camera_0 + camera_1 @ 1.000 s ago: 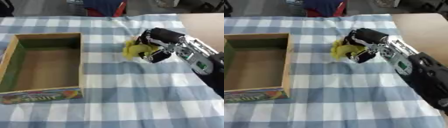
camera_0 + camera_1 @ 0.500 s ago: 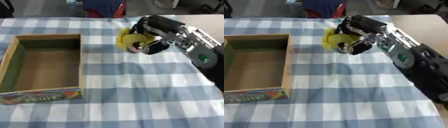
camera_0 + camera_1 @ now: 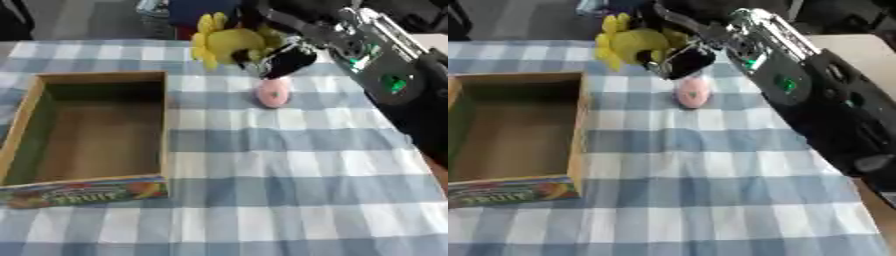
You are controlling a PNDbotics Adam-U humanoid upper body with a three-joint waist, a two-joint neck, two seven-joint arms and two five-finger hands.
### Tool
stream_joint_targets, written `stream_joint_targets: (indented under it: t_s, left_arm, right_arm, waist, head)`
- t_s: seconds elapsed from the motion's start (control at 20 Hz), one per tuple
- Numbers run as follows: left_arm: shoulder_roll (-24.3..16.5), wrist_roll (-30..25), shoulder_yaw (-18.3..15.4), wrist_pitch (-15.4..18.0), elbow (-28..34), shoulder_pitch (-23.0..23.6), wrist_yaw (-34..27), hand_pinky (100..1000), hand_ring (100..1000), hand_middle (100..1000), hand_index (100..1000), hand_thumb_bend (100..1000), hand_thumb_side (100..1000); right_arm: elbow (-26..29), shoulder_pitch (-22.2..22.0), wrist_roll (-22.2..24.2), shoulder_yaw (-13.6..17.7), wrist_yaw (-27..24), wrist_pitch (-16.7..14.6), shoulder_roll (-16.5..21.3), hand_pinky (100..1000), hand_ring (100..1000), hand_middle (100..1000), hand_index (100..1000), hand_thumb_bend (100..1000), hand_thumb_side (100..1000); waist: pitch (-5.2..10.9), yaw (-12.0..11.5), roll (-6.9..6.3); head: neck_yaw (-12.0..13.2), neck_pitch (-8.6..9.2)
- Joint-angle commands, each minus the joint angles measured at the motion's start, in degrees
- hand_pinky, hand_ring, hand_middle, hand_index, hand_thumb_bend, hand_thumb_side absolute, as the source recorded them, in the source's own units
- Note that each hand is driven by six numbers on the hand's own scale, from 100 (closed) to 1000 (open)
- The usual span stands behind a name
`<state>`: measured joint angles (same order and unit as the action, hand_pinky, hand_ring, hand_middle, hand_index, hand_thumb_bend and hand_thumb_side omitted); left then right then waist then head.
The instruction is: Pick up objects on the table and place them in the box.
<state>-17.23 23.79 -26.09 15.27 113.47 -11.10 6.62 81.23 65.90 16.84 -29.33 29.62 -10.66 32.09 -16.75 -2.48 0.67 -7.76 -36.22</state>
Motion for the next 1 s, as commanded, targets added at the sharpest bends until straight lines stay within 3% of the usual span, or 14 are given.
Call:
stream_joint_targets:
  t_s: [0.05,0.45,1.0]
  left_arm:
    - [-2.28,-0.35,0.4,0.19,1.12,-0.71,-0.32,373,601,538,819,422,569]
    - [-2.97,-0.73,1.33,0.66,1.12,-1.86,-1.03,373,602,539,818,421,573]
    - [-3.1,-1.9,2.68,1.19,1.12,-3.32,-2.1,373,602,540,818,421,574]
  right_arm:
    - [-2.32,3.16,1.33,0.32,-0.32,-0.17,-3.19,518,502,205,291,100,161]
    - [-9.65,7.35,3.77,1.02,2.49,-1.6,-14.8,530,504,209,297,100,175]
    - [-25.58,9.66,3.93,4.78,13.39,-4.96,-30.48,537,507,220,307,100,189]
  waist:
    - [1.45,-0.36,-0.17]
    - [1.55,-1.53,-0.4]
    - [1.13,-2.78,-0.57]
  head:
    - [-0.48,-0.11]
    - [-1.86,-0.07]
    - [-4.42,-0.41]
